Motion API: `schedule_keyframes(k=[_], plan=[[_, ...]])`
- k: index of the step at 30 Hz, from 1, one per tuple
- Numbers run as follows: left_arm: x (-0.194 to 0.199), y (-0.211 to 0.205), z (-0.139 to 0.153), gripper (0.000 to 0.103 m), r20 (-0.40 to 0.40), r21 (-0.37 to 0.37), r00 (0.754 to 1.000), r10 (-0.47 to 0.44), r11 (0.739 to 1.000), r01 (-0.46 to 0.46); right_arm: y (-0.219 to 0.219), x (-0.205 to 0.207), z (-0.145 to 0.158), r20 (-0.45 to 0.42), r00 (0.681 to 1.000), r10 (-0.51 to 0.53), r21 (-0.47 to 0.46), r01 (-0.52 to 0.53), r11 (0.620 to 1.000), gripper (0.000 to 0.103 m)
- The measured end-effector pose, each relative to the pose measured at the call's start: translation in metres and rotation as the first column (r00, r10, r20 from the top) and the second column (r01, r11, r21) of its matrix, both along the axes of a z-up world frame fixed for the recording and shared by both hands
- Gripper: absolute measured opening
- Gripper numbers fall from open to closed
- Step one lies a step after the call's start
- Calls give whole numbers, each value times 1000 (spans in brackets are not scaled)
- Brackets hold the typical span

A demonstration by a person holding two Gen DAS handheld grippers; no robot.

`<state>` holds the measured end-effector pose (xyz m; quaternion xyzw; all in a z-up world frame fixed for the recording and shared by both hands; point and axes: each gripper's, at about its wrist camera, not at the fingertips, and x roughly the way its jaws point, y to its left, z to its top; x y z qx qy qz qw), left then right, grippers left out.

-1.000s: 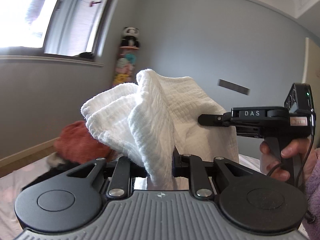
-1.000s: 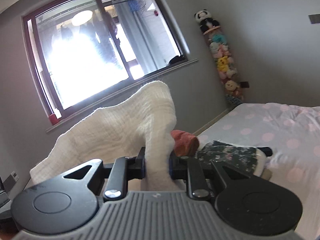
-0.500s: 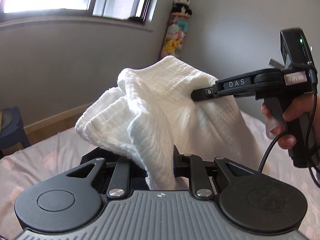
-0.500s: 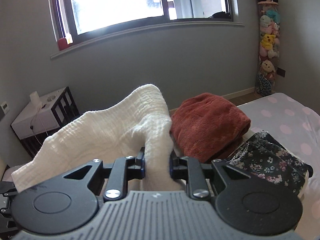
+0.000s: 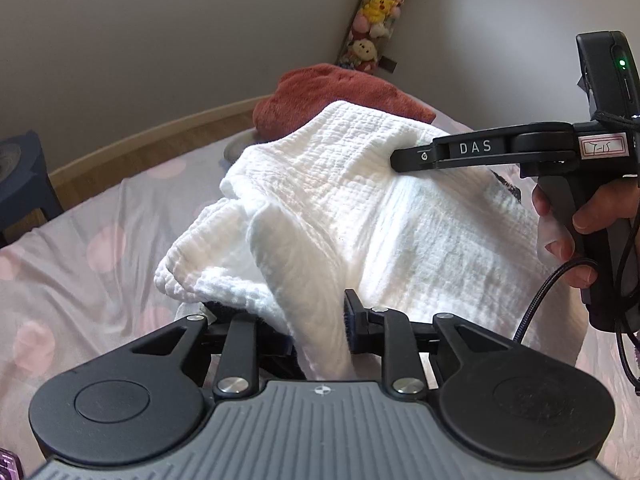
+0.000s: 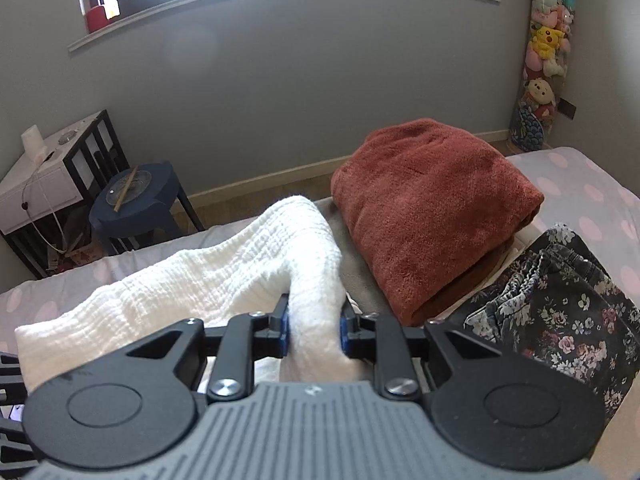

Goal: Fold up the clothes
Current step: 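Carry the folded white garment with both tools onto the clothes stack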

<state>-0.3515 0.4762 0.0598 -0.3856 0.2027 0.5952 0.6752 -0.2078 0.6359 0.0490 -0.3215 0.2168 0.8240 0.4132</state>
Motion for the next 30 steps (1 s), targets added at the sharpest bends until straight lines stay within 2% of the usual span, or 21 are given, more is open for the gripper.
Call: schedule_keyframes(k=[8, 10, 16, 19, 21, 25, 27, 28, 30], plan=[[-11, -7, 2, 23, 37, -32, 999, -3, 999, 4, -9, 35, 21, -90, 995, -38, 14, 40, 999, 46], [-11, -9, 2, 23, 30, -34, 1000, -3, 999, 4, -17, 57, 28, -115, 991, -63, 10, 64, 998, 51], [-12, -15, 7, 23, 35, -35, 999, 4, 999, -3, -50, 139, 29, -202, 964, -174, -33, 170, 985, 54], [-14, -17, 7, 23, 45, -36, 999, 12, 999, -10, -75, 186, 14, -288, 923, -255, -76, 244, 967, 64], [-13, -13, 5, 23, 46, -36, 999, 17, 999, -15, -91, 211, -3, -352, 883, -311, -124, 285, 950, 71], [-14, 0, -3, 23, 53, -33, 998, 28, 999, -26, -112, 238, -44, -438, 796, -418, -240, 344, 908, 72], [-15, 0, -2, 23, 63, -22, 997, 33, 999, -31, -115, 239, -55, -492, 746, -448, -273, 356, 894, 71], [-15, -2, -1, 23, 59, -10, 998, 30, 1000, -30, -116, 239, -60, -519, 720, -462, -289, 360, 887, 68], [-15, -5, 2, 22, 50, 14, 998, 27, 1000, -28, -118, 236, -63, -571, 676, -465, -308, 349, 885, 37]])
